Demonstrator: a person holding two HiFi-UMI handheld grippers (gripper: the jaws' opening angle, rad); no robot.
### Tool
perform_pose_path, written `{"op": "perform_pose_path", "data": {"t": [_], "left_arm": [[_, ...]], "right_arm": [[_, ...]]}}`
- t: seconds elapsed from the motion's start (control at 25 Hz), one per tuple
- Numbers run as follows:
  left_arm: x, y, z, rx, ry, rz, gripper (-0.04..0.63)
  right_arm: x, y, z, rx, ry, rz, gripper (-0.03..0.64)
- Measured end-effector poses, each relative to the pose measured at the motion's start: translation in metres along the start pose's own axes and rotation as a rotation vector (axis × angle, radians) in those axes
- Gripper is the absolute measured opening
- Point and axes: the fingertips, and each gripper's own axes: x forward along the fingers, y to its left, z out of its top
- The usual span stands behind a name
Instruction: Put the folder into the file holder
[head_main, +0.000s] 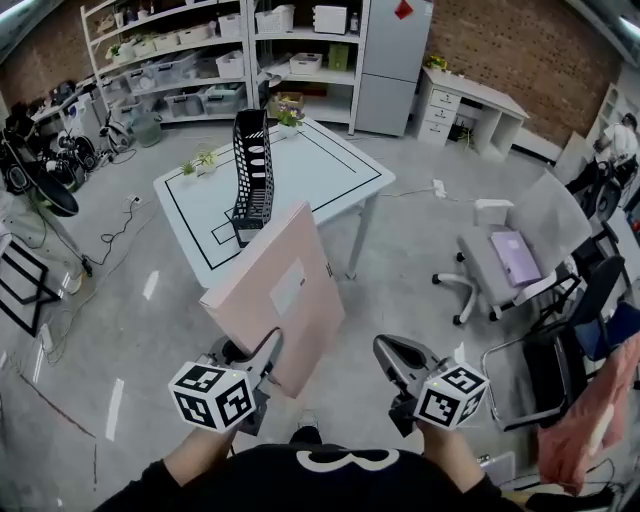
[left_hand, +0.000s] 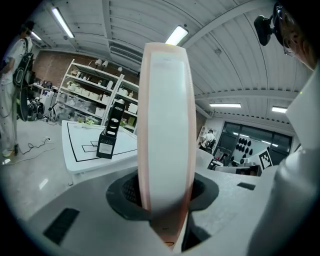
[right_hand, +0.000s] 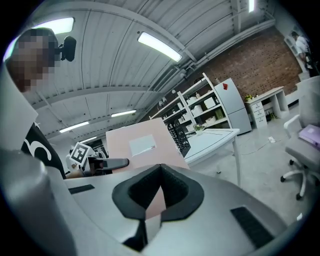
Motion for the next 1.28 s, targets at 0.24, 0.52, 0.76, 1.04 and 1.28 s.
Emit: {"op": "perform_pose_path", "data": {"t": [0.24, 0.52, 0.76, 1.04, 1.28], "left_arm": [[0.030, 0.053, 0.024, -0.008, -0.023, 0.052, 0.143], [0.055, 0.085, 0.051, -0.014, -0.060, 0.082, 0.143], [0.070, 0.100, 0.074, -0.018, -0.099, 0.111, 0.143], [0.088, 0.116, 0.110, -0.009, -0.157, 0.178, 0.143], [0.099, 0.124, 0.140, -0.020, -0.194, 0.250, 0.143]], "right_arm": [[0.063, -0.029, 0.015, -0.022, 0.038, 0.022, 0.003], [0.103, -0.052, 0.023, -0.029, 0.057, 0.031, 0.004], [0.131, -0.068, 0.037, -0.022, 0.056, 0.055, 0.004], [0.182, -0.089, 0.073, -0.048, 0.079, 0.151, 0.003], [0.228, -0.103, 0.111, -0.075, 0.101, 0.257, 0.005]]}}
